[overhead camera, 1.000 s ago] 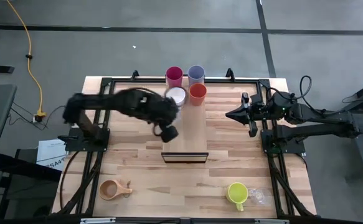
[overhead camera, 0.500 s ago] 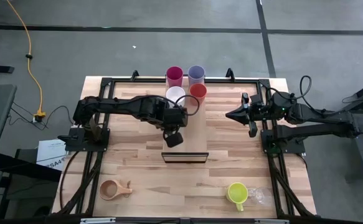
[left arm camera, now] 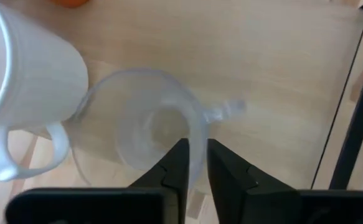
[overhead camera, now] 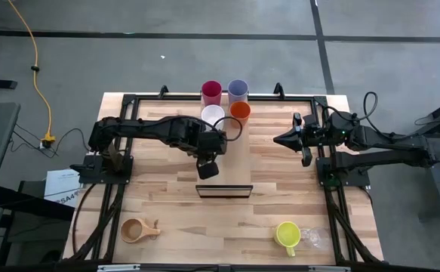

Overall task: Stack small to large cups/mugs on shelf
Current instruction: Put the top transparent mug on the shelf

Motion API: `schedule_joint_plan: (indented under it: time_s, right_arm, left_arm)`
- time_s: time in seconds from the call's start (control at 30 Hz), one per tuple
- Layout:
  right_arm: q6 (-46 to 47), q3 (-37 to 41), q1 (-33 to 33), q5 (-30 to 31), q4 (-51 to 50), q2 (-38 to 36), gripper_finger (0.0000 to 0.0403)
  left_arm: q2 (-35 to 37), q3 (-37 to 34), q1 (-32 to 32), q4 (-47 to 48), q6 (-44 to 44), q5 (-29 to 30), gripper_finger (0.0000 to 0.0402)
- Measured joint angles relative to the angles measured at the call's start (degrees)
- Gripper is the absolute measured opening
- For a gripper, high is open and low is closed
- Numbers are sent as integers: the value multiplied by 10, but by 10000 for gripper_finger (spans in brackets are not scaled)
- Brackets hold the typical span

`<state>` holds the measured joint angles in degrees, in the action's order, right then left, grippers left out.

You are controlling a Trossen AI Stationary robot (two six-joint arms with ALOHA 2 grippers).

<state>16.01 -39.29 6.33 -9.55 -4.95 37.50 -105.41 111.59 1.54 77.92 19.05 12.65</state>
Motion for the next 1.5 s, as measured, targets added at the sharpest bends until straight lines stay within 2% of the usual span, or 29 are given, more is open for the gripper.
schedule_joint_plan:
  time_s: [0.33, 0.5, 0.77, 1.03, 1.1, 1.17, 1.3, 1.4, 1.5]
  right_arm:
    - [0, 0, 0, 0, 0, 0, 0]
    - [0, 0, 0, 0, 0, 0, 0]
    - [0, 0, 0, 0, 0, 0, 0]
    - [0, 0, 0, 0, 0, 0, 0]
    - [0, 0, 0, 0, 0, 0, 0]
    - [2, 0, 0, 0, -2, 0, 0]
    - [2, 0, 0, 0, -6, 0, 0]
    - [2, 0, 0, 0, -8, 0, 0]
    - [2, 0, 0, 0, -9, 0, 0]
  left_arm:
    - [0, 0, 0, 1, -12, 26, 126]
    - [5, 0, 0, 4, -11, 30, 153]
    - [30, 0, 0, 4, -28, 82, 155]
    - [72, 0, -10, -17, -52, 79, 154]
    - [92, 0, -22, -31, -54, 69, 148]
    - [110, 0, -41, -54, -55, 65, 123]
    - [134, -17, -76, -106, -57, 70, 20]
    - [167, -88, -91, -171, -49, 72, 14]
    - [212, -206, -100, -263, -3, 65, 3]
